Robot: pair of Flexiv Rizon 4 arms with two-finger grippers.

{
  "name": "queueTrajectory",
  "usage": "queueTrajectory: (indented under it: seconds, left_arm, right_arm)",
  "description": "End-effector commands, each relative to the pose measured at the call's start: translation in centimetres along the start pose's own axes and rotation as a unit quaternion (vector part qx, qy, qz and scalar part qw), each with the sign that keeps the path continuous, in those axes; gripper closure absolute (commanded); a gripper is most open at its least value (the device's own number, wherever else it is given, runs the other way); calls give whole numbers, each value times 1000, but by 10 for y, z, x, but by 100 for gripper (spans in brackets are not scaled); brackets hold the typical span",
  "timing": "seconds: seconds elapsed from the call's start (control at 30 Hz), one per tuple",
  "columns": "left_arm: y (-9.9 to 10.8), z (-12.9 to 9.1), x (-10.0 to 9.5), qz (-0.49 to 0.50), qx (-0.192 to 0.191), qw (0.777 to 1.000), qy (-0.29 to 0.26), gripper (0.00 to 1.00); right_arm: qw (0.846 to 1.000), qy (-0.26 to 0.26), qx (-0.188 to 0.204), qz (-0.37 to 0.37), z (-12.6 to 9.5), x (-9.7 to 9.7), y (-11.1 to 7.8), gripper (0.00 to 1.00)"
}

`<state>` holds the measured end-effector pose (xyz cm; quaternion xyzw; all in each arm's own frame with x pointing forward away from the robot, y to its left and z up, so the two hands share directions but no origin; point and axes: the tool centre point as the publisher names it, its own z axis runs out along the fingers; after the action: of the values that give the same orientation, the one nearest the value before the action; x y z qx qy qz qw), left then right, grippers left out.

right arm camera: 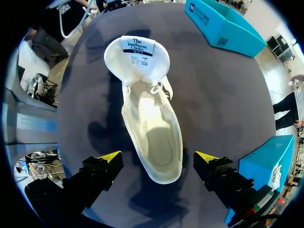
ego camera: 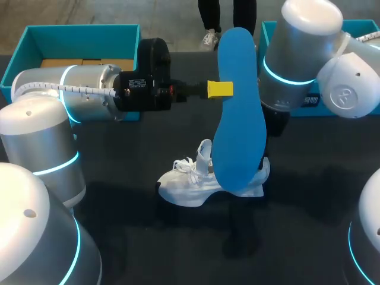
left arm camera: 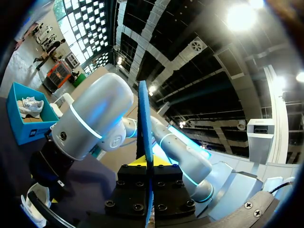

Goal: Take the shoe out of the shoebox, open the shoe tongue, remove and reinsert the insole, then place the shoe into the shoebox

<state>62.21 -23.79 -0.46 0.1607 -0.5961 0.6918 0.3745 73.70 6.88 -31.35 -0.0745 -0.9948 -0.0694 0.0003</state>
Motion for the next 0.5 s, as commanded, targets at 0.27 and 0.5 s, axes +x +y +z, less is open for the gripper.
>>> queueTrajectory:
  seconds: [0.27,0.5]
  left_arm:
    - [2,-1,1,0,2,1000,0,100]
    - [2,-1,1,0,2,1000,0,100]
  right_arm:
    - [1000,-9,0,2,13,-23,19,0]
    - [1000,0,6,-14,30,-37,34,0]
